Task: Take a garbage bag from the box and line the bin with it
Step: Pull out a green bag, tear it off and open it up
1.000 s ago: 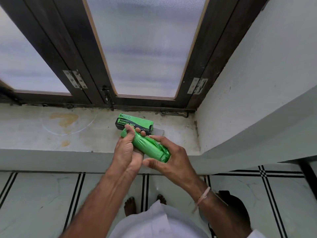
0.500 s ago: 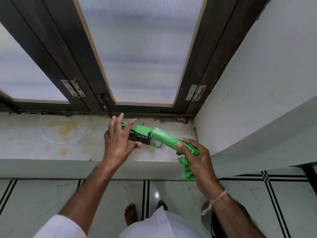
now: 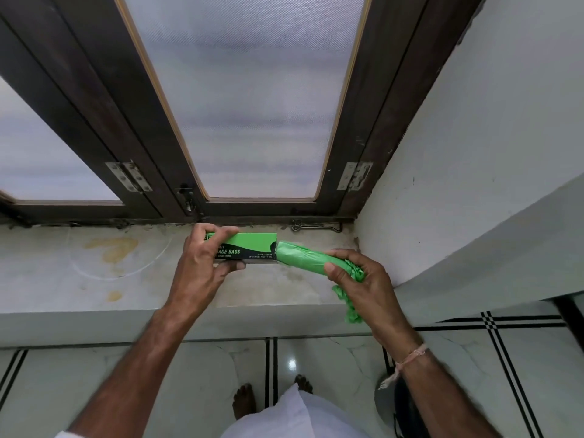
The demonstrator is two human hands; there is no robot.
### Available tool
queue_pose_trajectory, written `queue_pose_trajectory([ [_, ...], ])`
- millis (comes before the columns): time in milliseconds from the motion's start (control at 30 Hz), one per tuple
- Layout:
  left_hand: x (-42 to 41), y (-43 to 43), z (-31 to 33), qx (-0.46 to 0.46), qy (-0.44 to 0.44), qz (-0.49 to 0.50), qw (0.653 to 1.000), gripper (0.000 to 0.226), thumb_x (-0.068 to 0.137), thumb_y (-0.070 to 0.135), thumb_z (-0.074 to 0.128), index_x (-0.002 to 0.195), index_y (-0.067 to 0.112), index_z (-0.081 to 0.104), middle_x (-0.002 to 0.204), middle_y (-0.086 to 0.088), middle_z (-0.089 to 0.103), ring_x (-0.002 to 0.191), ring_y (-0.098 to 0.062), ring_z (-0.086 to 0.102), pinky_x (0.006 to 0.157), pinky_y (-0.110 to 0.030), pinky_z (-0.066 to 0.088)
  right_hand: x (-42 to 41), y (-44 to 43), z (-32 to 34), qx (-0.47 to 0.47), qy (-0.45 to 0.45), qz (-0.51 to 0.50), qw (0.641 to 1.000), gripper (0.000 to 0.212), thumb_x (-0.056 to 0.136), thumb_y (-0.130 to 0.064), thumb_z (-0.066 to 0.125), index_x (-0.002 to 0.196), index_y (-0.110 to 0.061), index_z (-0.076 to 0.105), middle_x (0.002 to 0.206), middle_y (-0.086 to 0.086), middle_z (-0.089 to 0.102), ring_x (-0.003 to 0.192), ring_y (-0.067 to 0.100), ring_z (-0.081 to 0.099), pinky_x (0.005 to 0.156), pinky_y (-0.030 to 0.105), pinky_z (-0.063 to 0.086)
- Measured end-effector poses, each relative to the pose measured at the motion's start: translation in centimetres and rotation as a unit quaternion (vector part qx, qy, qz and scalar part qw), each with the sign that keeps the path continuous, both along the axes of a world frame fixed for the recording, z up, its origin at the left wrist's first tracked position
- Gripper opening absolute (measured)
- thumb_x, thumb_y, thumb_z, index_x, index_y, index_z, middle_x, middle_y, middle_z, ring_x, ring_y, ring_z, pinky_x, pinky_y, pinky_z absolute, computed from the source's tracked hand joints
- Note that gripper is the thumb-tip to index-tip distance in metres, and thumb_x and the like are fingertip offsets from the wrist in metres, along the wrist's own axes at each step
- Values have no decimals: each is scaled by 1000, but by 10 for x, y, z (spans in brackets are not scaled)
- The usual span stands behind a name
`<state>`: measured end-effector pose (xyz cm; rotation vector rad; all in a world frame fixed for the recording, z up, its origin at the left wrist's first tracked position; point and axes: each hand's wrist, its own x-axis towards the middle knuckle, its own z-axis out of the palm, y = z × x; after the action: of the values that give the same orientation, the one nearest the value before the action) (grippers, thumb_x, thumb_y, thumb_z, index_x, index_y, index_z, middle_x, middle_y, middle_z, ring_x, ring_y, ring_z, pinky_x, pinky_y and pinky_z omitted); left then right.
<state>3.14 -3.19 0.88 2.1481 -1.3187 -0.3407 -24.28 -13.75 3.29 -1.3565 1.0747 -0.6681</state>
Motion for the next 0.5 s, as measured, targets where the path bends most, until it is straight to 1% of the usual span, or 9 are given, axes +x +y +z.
queue_pose_trajectory([
  [67,2,4,5,-1,3,-1,1000,61,76,23,87,133,27,65,126,-5,50,120,-27,52,97,-44,52,0,-4,5,-32,16,33,999,21,89,-21,78,110,-23,79,108,0,75,81,4,67,67,19,56],
  [133,5,9,9,1,4,-5,1000,60,76,22,88,131,29,65,126,-4,50,122,-27,51,98,-46,51,1,-6,11,-60,28,62,996,21,90,-18,78,111,-20,78,104,-1,75,78,-1,65,64,16,53],
  [200,5,13,10,7,17,-17,1000,60,76,22,88,130,31,65,126,-2,49,122,-25,50,100,-46,50,5,-7,15,-77,35,89,992,22,90,-14,78,111,-18,78,101,-1,75,76,-2,64,63,15,53],
  [267,3,17,12,4,32,-28,999,60,75,22,88,130,31,66,125,0,48,121,-23,51,100,-41,49,8,-7,15,-78,34,102,991,22,90,-13,77,111,-18,79,101,-2,76,78,-2,65,64,16,53],
  [300,2,18,13,-3,42,-28,999,60,75,22,88,130,30,66,125,0,48,119,-21,52,99,-35,48,10,-5,14,-67,24,95,993,22,90,-14,77,110,-19,79,103,-2,76,81,0,66,65,19,55],
  [367,-6,18,16,-19,57,-29,998,59,76,22,88,130,27,67,124,1,48,114,-16,53,93,-19,42,15,0,12,-22,-4,63,998,21,89,-17,78,109,-24,80,105,-3,76,85,10,67,70,35,62],
  [400,-12,18,18,-23,59,-33,997,58,76,23,87,130,27,66,124,2,48,112,-15,54,90,-15,39,20,4,10,-1,-13,49,999,21,89,-19,78,108,-26,80,106,-3,76,86,14,68,73,42,62],
  [433,-18,18,19,-25,61,-39,997,58,76,24,87,130,27,66,124,2,48,111,-14,55,89,-15,38,26,10,10,12,-18,38,999,20,88,-19,79,107,-27,81,105,-4,77,86,17,68,75,46,63],
  [500,-30,21,18,-30,69,-45,996,58,77,25,87,130,30,66,123,4,49,108,-14,57,87,-15,40,34,19,8,21,-27,21,999,20,87,-20,80,105,-28,81,101,-8,77,89,18,70,75,48,64],
])
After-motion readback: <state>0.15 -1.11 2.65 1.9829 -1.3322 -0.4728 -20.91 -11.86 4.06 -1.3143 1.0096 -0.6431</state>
